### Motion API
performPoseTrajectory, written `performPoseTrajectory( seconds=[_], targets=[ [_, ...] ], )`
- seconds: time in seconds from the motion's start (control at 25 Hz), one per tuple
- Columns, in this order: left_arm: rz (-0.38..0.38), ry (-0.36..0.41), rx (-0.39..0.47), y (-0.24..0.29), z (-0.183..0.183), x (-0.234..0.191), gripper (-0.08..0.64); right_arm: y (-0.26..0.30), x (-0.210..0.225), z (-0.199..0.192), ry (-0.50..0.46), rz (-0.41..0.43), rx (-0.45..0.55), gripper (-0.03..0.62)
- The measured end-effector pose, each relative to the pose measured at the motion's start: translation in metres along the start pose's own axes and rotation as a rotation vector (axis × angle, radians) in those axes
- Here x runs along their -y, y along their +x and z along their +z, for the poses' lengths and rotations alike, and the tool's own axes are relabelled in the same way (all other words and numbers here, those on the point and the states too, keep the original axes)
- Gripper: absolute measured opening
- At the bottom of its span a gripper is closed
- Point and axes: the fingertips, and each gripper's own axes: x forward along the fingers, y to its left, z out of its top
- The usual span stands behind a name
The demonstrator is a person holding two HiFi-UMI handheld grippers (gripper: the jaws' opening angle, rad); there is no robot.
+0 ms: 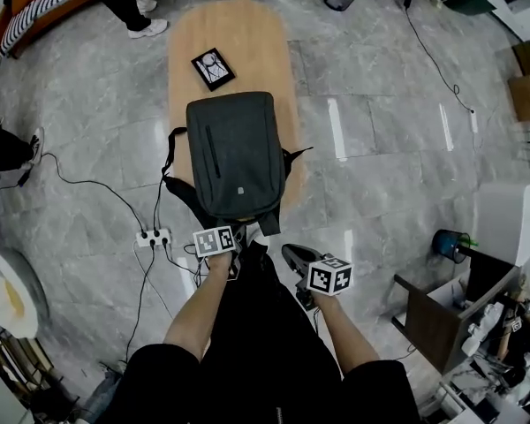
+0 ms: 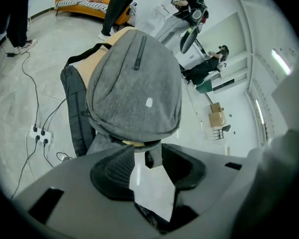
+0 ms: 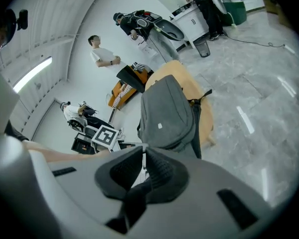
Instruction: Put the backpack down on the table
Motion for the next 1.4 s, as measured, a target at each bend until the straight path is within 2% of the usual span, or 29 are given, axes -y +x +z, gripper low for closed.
performPoseTrajectory(
  seconds=[0.12, 0.2, 0.32, 0.48, 0.72, 1.0, 1.2, 1.4],
  targets=[
    [-0.025, 0.087, 0.034, -0.018, 0.005, 0.015, 0.173, -0.005, -0.01, 0.01, 0.019, 0.002, 0.05, 0.029],
    [-0.037, 0.164, 0.077, -0.038, 0.015, 0.03, 0.142, -0.007, -0.019, 0.02, 0.002, -0.021, 0.072, 0.027],
    [-0.053, 0.275, 0.178, -0.076, 0.035, 0.057, 0.072, -0.008, -0.039, 0.038, -0.091, -0.041, 0.102, 0.015],
    [-0.119, 0.328, 0.262, -0.126, 0.039, 0.1, 0.035, -0.019, -0.08, 0.06, -0.254, -0.02, 0.169, 0.012],
    [-0.07, 0.509, 0.439, -0.2, 0.049, 0.137, 0.026, -0.046, -0.133, 0.098, -0.411, -0.063, 0.32, 0.011],
    [-0.027, 0.709, 0.646, -0.276, 0.059, 0.186, 0.026, -0.083, -0.198, 0.118, -0.587, -0.005, 0.457, 0.011],
    [-0.039, 0.774, 0.745, -0.307, 0.062, 0.215, 0.026, -0.094, -0.227, 0.124, -0.659, 0.024, 0.498, 0.011],
    [-0.045, 0.781, 0.749, -0.309, 0.064, 0.221, 0.026, -0.096, -0.227, 0.128, -0.652, 0.018, 0.506, 0.009]
  ],
)
